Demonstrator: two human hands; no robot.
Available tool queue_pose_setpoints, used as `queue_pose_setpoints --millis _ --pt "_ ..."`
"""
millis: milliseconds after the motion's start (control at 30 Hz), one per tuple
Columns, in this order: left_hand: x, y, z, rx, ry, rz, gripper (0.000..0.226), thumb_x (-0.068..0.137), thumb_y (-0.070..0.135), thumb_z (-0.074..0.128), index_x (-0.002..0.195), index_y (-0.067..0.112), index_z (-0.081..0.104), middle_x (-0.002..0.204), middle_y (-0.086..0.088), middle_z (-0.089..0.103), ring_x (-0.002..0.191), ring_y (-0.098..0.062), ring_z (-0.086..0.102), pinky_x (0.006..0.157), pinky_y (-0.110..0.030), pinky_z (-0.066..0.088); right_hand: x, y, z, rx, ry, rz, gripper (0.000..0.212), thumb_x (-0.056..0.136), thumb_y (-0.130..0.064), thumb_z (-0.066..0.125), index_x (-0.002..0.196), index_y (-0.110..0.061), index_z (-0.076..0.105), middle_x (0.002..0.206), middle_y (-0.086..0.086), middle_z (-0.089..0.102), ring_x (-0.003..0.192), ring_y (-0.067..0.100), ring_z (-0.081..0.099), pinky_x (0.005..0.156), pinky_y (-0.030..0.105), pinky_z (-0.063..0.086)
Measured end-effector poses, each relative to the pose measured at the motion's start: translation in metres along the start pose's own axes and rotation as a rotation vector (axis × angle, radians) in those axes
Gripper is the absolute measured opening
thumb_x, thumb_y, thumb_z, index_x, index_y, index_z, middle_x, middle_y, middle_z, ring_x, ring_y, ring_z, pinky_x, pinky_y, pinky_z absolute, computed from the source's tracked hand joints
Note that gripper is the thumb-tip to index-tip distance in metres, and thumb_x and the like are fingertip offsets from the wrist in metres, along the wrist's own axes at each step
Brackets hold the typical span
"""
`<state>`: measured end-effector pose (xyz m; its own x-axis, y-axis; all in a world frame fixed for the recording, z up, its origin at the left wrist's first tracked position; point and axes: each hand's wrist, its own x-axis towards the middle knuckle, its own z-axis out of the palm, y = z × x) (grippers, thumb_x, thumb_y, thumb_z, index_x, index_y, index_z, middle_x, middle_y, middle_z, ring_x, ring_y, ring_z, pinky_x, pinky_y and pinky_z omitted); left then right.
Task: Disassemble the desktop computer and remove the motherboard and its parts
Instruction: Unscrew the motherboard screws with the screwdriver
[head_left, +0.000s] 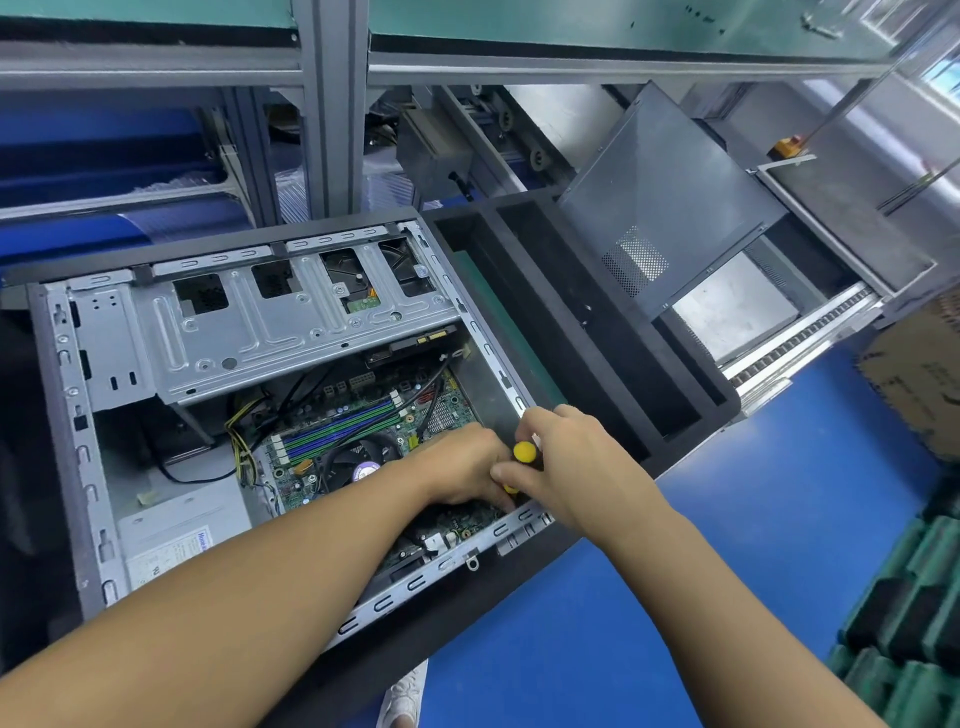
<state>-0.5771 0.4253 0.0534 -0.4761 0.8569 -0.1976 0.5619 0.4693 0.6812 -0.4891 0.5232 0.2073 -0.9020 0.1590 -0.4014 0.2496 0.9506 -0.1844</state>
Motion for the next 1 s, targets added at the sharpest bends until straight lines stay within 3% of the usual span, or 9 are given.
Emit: queue_pose_setpoints --millis 133,200,333,533,667,767,833,900,1000 --pt "0.0 0.001 -0.002 0.026 -0.024 0.054 0.023 0.074 0.048 0.08 0.09 0.039 0.066 0.063 0.009 0.058 0.066 -0.016 0.055 0.059 -0.033 0.047 0.002 -0.005 0.003 -0.091 0.057 0.013 0.023 0.097 -0.037 0.06 0.1 -0.015 0.053 0.101 0.002 0.052 0.085 0.025 0.055 0.069 0.039 0.051" --pt "0.001 0.0 -0.002 0.016 -0.042 0.022 0.032 0.072 0.048 0.081 0.084 0.022 0.067 0.068 0.007 0.061 0.064 -0.014 0.055 0.062 -0.032 0.049 0.002 -0.007 0.002 -0.091 0.029 -0.021 0.01 0.096 -0.024 0.061 0.102 -0.018 0.057 0.102 0.0 0.045 0.084 0.024 0.054 0.07 0.04 0.053" --pt "0.002 -0.001 -0.004 -0.049 -0.057 -0.017 0.029 0.074 0.041 0.083 0.068 0.024 0.06 0.066 0.008 0.061 0.058 -0.001 0.05 0.056 -0.024 0.039 0.006 -0.005 -0.003 -0.154 -0.062 -0.045 0.024 0.089 -0.007 0.064 0.106 -0.025 0.062 0.103 -0.001 0.037 0.078 0.019 0.049 0.064 0.035 0.046" --pt "0.001 0.004 -0.005 -0.043 -0.037 -0.038 0.031 0.073 0.046 0.082 0.088 0.021 0.074 0.078 0.0 0.067 0.076 -0.021 0.061 0.068 -0.036 0.052 0.009 -0.008 -0.007 -0.027 0.036 0.036 0.023 0.093 -0.04 0.062 0.106 -0.021 0.06 0.102 0.0 0.047 0.087 0.023 0.057 0.07 0.034 0.049" --pt "0.001 0.005 -0.005 0.034 -0.043 -0.009 0.038 0.075 0.053 0.078 0.098 0.023 0.074 0.082 0.002 0.069 0.079 -0.018 0.062 0.074 -0.04 0.054 0.012 -0.007 -0.003 -0.143 0.095 0.131 0.018 0.097 -0.028 0.059 0.096 -0.012 0.053 0.093 0.006 0.055 0.072 0.026 0.056 0.051 0.028 0.038" --pt "0.001 0.003 -0.007 -0.037 -0.066 -0.011 0.026 0.074 0.045 0.082 0.089 0.025 0.075 0.071 0.011 0.064 0.067 -0.007 0.058 0.067 -0.029 0.05 0.011 -0.006 -0.006 -0.084 0.049 0.052 0.01 0.094 -0.023 0.061 0.099 -0.014 0.058 0.096 0.003 0.054 0.079 0.026 0.058 0.059 0.032 0.046" --pt "0.002 0.001 -0.008 -0.077 -0.052 -0.024 0.022 0.073 0.038 0.085 0.063 0.033 0.065 0.059 0.023 0.058 0.057 0.004 0.053 0.053 -0.012 0.036 0.01 -0.004 -0.01 -0.068 0.015 -0.01 0.011 0.092 -0.016 0.062 0.102 -0.02 0.065 0.104 0.001 0.049 0.086 0.026 0.058 0.07 0.037 0.052" --pt "0.003 -0.001 -0.005 -0.094 -0.047 -0.053 0.035 0.072 0.036 0.086 0.054 0.034 0.056 0.057 0.025 0.057 0.056 0.005 0.053 0.049 -0.012 0.03 0.01 -0.001 -0.011 -0.087 -0.041 -0.052 0.022 0.09 -0.008 0.059 0.102 -0.024 0.067 0.104 0.0 0.044 0.087 0.025 0.056 0.072 0.039 0.053" --pt "0.002 0.001 -0.002 -0.063 -0.045 -0.079 0.029 0.072 0.038 0.085 0.067 0.021 0.062 0.068 0.007 0.063 0.069 -0.015 0.059 0.057 -0.025 0.042 0.009 0.002 -0.007 -0.049 -0.06 -0.078 0.02 0.088 -0.01 0.061 0.098 -0.026 0.067 0.102 -0.002 0.042 0.083 0.021 0.052 0.071 0.036 0.051"
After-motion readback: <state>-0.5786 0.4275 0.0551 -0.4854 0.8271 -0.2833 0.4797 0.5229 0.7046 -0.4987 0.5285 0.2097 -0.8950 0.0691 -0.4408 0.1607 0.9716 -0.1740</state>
